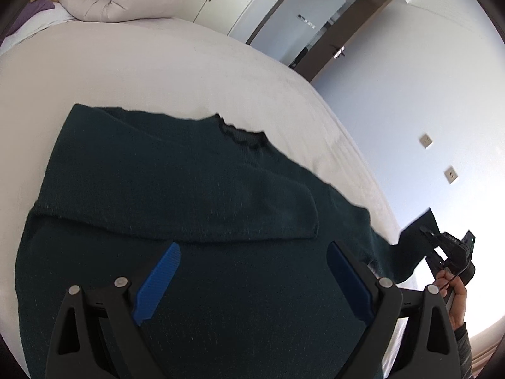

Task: Fold small clothes

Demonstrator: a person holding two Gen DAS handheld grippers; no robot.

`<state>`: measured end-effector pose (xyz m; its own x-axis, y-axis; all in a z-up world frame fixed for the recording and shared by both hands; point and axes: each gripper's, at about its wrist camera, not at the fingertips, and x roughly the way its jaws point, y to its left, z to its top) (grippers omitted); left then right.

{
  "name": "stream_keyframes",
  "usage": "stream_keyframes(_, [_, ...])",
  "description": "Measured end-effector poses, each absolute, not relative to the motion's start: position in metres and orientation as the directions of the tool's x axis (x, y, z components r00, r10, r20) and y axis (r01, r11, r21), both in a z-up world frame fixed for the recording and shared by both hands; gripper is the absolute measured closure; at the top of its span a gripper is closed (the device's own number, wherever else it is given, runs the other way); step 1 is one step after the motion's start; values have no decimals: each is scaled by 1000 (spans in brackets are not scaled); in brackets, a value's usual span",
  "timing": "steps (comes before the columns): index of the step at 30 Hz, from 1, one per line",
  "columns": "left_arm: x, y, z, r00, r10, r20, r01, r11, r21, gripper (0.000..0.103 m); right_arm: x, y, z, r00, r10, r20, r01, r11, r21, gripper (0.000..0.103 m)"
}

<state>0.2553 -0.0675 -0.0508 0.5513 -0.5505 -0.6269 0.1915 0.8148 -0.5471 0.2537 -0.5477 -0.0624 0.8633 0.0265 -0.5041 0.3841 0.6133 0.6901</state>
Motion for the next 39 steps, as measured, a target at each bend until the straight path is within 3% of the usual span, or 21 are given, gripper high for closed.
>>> stream_keyframes(4, [264,-55,-48,547,-582,-602,185,785,-591,7,332,-406,-47,833,222,-507,181,756,629,95])
stream_keyframes(9, [270,-39,-57,540,-611,-579,155,748,-646,7,384,-254,-78,723,382,-576,38,810,586,94])
stream_keyframes(14, [282,-39,-83,477,-645,-598,94,713,-695,7,391,-163,-173,585,456,-671,75,793,604,91])
stream_keyframes(17, [288,-52,-92,439,-664,-606,93,704,-704,7,399,-145,-210,577,500,-646,77,754,652,86])
stream_keyframes(18, [291,-59,-93,429,-665,-612,101,708,-699,7,399,-136,-213,584,510,-632,63,748,661,82])
stream_keyframes(19, [294,-66,-95,415,-662,-624,106,716,-690,7,414,-129,-228,585,520,-622,59,738,672,68])
stream_keyframes(20, [297,-71,-96,407,-660,-631,108,721,-685,4,407,-129,-229,600,547,-583,41,707,706,40])
stream_keyframes(22, [303,-81,-97,403,-664,-630,101,716,-690,3,365,-170,-221,633,538,-557,49,690,722,23])
stream_keyframes(23, [307,-90,-99,382,-665,-642,102,721,-685,3,353,-174,-223,647,546,-533,41,673,738,18])
stream_keyframes(30, [313,-110,-110,336,-656,-676,124,743,-658,8,288,-242,-219,723,475,-503,109,640,761,18])
stream_keyframes(33, [317,-110,-110,332,-650,-684,116,748,-654,30,241,-305,-194,747,444,-495,125,637,761,18])
stream_keyframes(37, [322,-114,-110,309,-601,-737,128,794,-594,90,212,-347,-179,769,409,-491,149,633,760,18])
stream_keyframes(39, [323,-112,-108,312,-604,-734,134,792,-595,92,205,-356,-167,768,401,-499,155,639,753,18])
